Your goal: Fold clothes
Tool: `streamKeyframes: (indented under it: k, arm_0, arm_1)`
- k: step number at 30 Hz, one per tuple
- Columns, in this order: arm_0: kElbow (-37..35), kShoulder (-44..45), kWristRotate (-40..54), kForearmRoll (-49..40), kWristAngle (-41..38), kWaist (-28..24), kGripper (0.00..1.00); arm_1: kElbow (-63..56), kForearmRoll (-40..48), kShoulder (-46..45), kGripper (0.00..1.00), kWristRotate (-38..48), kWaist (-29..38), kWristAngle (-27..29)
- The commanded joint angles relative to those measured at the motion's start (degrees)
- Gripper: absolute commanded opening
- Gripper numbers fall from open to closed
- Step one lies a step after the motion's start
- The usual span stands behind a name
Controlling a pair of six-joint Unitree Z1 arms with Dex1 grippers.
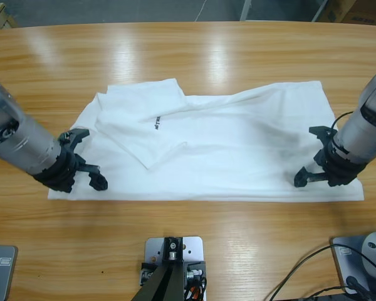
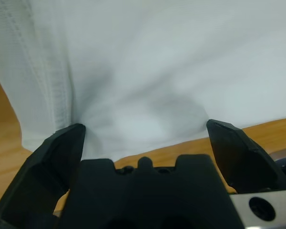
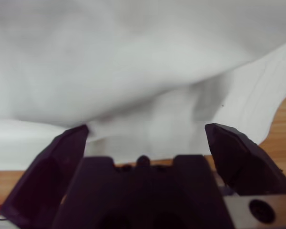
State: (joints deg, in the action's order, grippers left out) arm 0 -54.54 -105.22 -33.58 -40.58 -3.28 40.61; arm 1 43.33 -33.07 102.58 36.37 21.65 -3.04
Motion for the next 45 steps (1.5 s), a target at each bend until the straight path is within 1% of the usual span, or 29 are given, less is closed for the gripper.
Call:
streamKeyframes:
  k: [1,4,6,8,11,13,15,18,19,22,23,25,27,29,30,32,35,37,39,42,45]
  arm_0:
    - [7.61,6.11,-6.5,-0.99,-0.73,3.42,1.0]
    - [9.35,10.46,-6.64,-1.25,0.25,3.42,1.0]
    - [8.57,13.32,-6.5,-1.34,1.59,3.42,1.0]
    - [6.9,15.73,-6.53,-1.85,2.91,3.42,1.0]
    - [3.88,18.44,-6.85,-1.96,5.47,3.42,1.0]
    - [3.53,18.17,-6.16,2.61,6.62,3.42,1.0]
    - [3.48,15.54,-6.09,6.9,6.76,3.42,1.0]
    - [3.32,9.81,-8.11,10.37,6.7,2.79,1.0]
    - [3.3,8.61,-9.12,11.1,6.7,2.3,1.0]
    - [3.09,7.49,-9.8,13.71,6.7,-0.41,1.0]
    - [2.81,7.34,-8.96,15.15,6.63,-1.83,1.0]
    - [1.0,6.82,-1.66,17.49,5.49,-5.88,1.0]
    - [-3.1,6.17,9.1,18.08,2.78,-10.32,1.0]
    - [-8.32,4.94,18.78,16.33,1.18,-13.7,0.985]
    - [-11.36,3.53,23.25,13.86,1.17,-14.98,0.982]
    - [-18.85,-0.69,30.49,6.41,0.48,-16.93,0.982]
    - [-28.88,-6.68,38.01,-4.4,-2.59,-17.46,0.971]
    - [-32.08,-9.64,38.68,-7.91,-4.04,-18.36,0.943]
    - [-32.63,-11.31,37.24,-8.46,-4.93,-20.24,0.912]
    - [-32.82,-12.82,30.84,-8.25,-5.99,-23.7,0.867]
    - [-32.98,-14.24,24.12,-6.84,-9.43,-26.44,0.864]
  arm_1:
    - [-1.15,-4.72,-0.37,1.0,5.45,4.15,1.69]
    - [-0.81,-7.08,-5.99,1.0,6.77,5.07,5.29]
    - [0.61,-9.56,-10.83,1.0,5.98,5.07,5.73]
    - [2.35,-11.61,-13.8,1.0,4.41,5.05,6.47]
    - [2.72,-8.61,-14.54,1.0,1.62,4.94,7.98]
    - [2.54,-2.37,-14.08,0.996,-3.09,4.68,8.0]
    - [2.35,2.87,-12.67,0.998,-7.7,2.13,6.65]
    - [4.55,5.1,-10.19,1.0,-12.67,-5.18,2.75]
    - [6.1,6.33,-10.35,1.0,-15.66,-6.25,0.6]
    - [10.47,7.48,-12.2,0.994,-23.45,-6.27,-3.65]
    - [11.39,7.83,-12.67,0.991,-24.68,-6.43,-3.6]
    - [12.63,7.85,-13.01,0.991,-26.33,-8.43,-4.57]
    - [13.57,7.72,-12.39,0.991,-27.53,-9.79,-5.38]
    - [13.92,7.76,-11.28,0.991,-27.6,-9.87,-5.67]
    - [14.02,7.76,-10.53,0.989,-27.58,-9.87,-5.97]
    - [14.15,7.92,-9.12,0.987,-27.44,-9.87,-6.27]
    - [14.32,8.22,-7.35,0.987,-27.23,-9.87,-6.27]
    - [14.71,8.29,-6.47,0.987,-27.14,-9.87,-6.18]
    - [15.11,8.37,-5.48,0.987,-27.14,-9.87,-6.27]
    - [15.2,8.78,-3.99,0.987,-27.0,-9.87,-6.27]
    - [15.13,9.15,-2.93,0.987,-26.96,-9.87,-6.27]
